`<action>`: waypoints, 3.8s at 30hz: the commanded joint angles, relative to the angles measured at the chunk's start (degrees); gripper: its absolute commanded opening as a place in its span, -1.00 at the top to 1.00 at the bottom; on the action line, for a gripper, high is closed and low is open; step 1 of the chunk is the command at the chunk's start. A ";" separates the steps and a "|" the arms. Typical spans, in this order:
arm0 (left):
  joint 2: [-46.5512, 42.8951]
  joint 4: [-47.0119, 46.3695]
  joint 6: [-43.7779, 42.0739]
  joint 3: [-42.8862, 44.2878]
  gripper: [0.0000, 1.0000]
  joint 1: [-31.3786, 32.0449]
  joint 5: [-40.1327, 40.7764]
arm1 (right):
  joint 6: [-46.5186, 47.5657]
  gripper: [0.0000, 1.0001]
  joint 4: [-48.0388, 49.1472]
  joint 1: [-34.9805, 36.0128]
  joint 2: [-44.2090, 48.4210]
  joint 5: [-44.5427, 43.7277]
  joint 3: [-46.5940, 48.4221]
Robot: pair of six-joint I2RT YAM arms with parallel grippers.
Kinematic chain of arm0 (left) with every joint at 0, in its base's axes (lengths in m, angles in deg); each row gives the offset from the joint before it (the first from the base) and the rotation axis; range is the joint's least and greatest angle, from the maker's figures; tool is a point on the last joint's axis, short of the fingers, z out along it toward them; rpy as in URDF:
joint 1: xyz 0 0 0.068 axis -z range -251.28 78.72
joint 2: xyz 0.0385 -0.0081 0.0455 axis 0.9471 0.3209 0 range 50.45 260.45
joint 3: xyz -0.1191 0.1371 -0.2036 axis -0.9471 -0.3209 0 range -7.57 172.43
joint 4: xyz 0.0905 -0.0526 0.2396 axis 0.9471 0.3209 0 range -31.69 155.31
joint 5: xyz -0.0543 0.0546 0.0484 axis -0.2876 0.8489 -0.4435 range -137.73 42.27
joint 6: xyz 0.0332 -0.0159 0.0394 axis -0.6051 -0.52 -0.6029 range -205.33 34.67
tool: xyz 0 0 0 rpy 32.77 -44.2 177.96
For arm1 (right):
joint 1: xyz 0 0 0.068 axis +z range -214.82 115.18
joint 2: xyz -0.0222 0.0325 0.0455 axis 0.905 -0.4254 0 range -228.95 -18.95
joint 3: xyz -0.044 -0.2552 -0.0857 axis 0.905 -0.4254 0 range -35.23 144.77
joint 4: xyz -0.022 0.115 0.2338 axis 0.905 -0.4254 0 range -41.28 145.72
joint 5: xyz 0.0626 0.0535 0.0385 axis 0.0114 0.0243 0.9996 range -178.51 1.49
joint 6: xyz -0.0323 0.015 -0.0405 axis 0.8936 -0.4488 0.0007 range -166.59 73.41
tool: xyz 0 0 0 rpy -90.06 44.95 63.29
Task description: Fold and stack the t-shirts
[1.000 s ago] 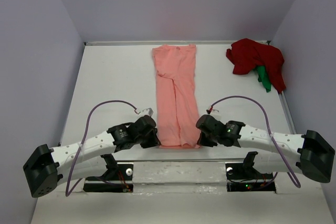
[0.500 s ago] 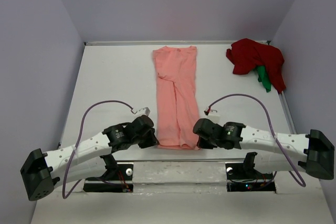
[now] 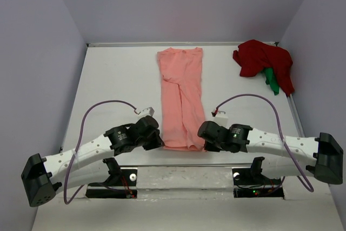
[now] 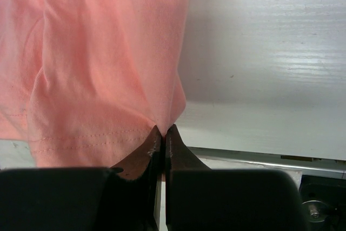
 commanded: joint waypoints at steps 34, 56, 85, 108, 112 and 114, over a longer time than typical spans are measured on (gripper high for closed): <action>29.98 -3.46 -28.75 30.00 1.00 -24.11 -0.68 | 37.02 1.00 2.34 -24.51 -26.23 -8.81 35.78; 48.99 -6.98 -35.17 41.78 1.00 -28.25 -7.90 | 44.32 1.00 6.83 -29.54 -45.57 -0.45 48.09; 59.45 -3.47 -39.22 54.88 1.00 -30.71 1.24 | 51.08 -0.27 5.77 -36.57 -56.12 -4.85 61.89; 55.50 -4.34 -35.35 53.14 -0.50 -28.00 5.46 | 51.62 1.00 5.68 -36.49 -40.57 9.29 48.83; 51.82 -5.39 -35.35 48.48 -0.10 -27.20 4.24 | 51.53 1.00 8.93 -35.87 -41.00 12.29 43.97; 50.49 -6.45 -34.57 45.83 0.20 -27.20 2.92 | 51.53 1.00 9.29 -35.87 -43.28 12.38 44.57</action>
